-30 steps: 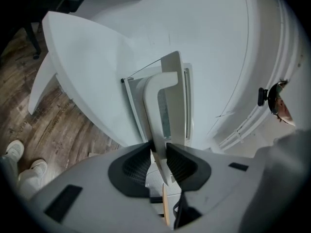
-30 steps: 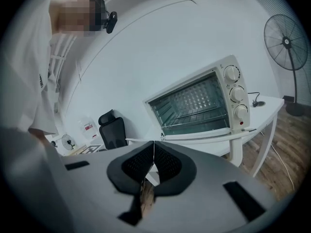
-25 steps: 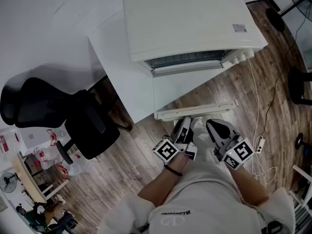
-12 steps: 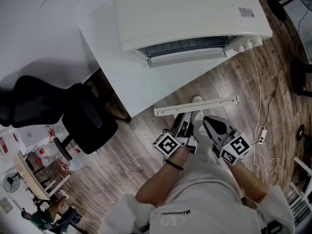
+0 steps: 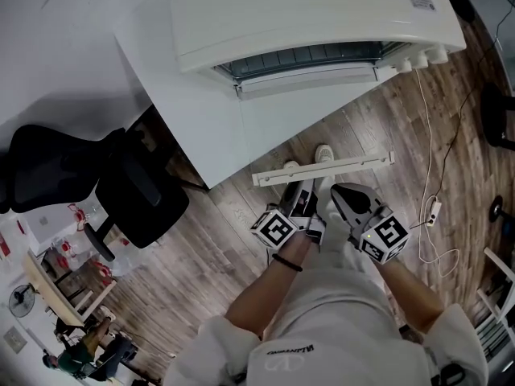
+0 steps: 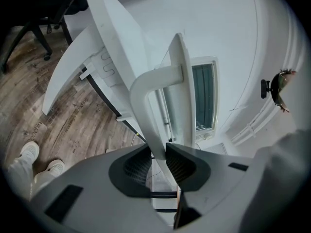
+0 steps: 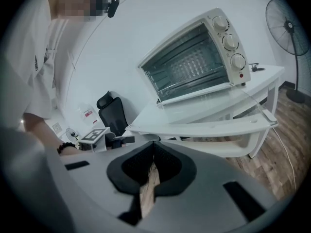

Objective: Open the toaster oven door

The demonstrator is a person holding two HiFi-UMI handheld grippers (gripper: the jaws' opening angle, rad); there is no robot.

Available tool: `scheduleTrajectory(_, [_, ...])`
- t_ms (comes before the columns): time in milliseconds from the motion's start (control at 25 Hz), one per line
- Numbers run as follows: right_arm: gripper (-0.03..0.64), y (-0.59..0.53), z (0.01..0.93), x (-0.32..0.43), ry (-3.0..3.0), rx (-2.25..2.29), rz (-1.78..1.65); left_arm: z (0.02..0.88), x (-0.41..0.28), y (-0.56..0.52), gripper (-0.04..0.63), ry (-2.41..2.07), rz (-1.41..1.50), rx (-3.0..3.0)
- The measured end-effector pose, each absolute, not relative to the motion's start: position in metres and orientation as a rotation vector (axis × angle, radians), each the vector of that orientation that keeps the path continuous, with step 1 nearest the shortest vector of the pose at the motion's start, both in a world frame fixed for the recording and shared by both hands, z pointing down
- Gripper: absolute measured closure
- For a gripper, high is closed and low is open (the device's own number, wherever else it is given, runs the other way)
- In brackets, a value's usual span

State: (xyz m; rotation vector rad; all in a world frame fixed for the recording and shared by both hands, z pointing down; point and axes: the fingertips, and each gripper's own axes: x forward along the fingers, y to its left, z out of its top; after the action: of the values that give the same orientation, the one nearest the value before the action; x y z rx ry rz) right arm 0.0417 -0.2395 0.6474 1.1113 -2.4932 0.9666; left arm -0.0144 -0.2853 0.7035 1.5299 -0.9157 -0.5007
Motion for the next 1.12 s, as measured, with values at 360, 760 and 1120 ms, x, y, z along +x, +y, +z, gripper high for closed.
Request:
scheduleTrajectory(360, [0.598, -0.237, 0.666, 0.041, -2.478, 1.093, 1.000, 0.738, -0.016, -0.288, 0.497, -0.923, -0.508, 1.534])
scheduleTrajectory(760, [0.598, -0.228, 0.682, 0.044, -2.452, 1.082, 1.043, 0.755, -0.014, -0.294, 0.497, -0.892, -0.539, 1.591])
scheduleTrajectory(1120, [0.598, -0.225, 0.694, 0.045, -2.439, 1.066, 1.040, 0.760, -0.014, -0.298, 0.497, -0.878, -0.564, 1.651])
